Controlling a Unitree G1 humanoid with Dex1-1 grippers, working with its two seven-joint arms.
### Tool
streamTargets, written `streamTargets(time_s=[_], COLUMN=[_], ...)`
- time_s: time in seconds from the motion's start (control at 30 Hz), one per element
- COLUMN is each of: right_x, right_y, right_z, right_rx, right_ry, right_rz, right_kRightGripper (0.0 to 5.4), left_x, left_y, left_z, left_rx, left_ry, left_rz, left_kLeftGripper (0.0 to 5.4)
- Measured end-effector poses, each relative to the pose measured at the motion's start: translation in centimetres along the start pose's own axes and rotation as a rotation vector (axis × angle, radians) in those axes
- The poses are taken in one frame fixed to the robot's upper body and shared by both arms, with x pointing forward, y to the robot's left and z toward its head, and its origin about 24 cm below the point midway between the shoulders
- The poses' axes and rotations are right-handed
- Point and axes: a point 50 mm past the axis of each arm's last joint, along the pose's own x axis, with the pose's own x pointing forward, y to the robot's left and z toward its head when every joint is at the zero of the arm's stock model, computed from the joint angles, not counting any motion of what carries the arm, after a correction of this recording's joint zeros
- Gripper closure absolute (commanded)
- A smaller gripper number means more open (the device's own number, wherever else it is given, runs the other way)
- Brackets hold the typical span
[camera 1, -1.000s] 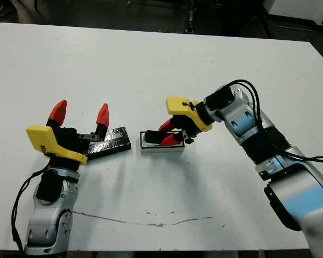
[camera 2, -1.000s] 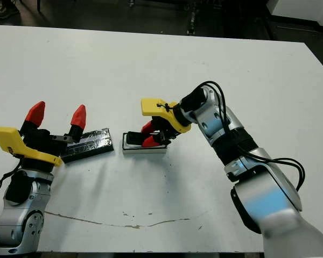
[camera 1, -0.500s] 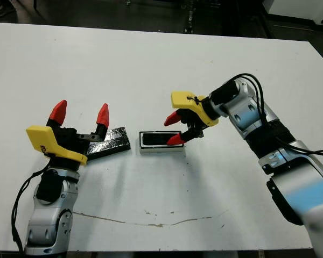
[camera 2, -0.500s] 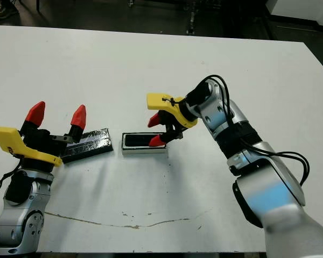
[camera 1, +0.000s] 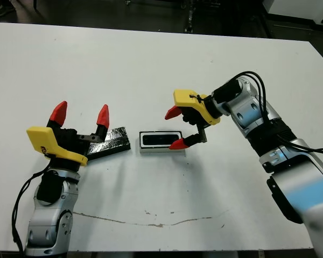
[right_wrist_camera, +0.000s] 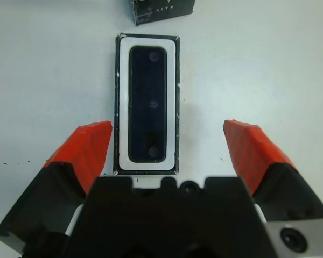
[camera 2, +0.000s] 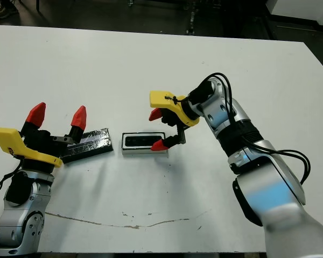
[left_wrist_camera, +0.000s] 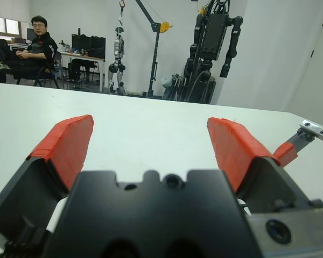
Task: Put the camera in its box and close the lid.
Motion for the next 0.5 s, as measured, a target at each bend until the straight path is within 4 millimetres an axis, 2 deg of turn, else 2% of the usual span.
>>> streamTargets(time_s=[0.13,0.3,0.4,0.5], right_x=[-1.2,-3.8,-5.8,-7.3], right_y=[-0.6,-1.3,-1.6,-1.3], right_z=[1.0,1.6,1.8,0.9], right_rx=[-0.021,-0.011,0.022,0.079], right_ry=[-0.025,-0.148,-0.271,-0.416], right_rz=[-0.042,-0.164,-0.303,-0.474], right_kRightGripper=[0.02,0.02,0.32,0.81], left_x=[0.0,0.0,0.0,0.1], left_y=[0.0,0.2,0.6,1.5], left_z=[0.0,0.1,0.4,1.1], left_rx=[0.0,0.01,0.033,0.108], left_ry=[-0.002,-0.007,-0.011,-0.017], left_rz=[0.0,-0.001,-0.005,-0.013], left_kLeftGripper=[0.0,0.0,0.0,0.0])
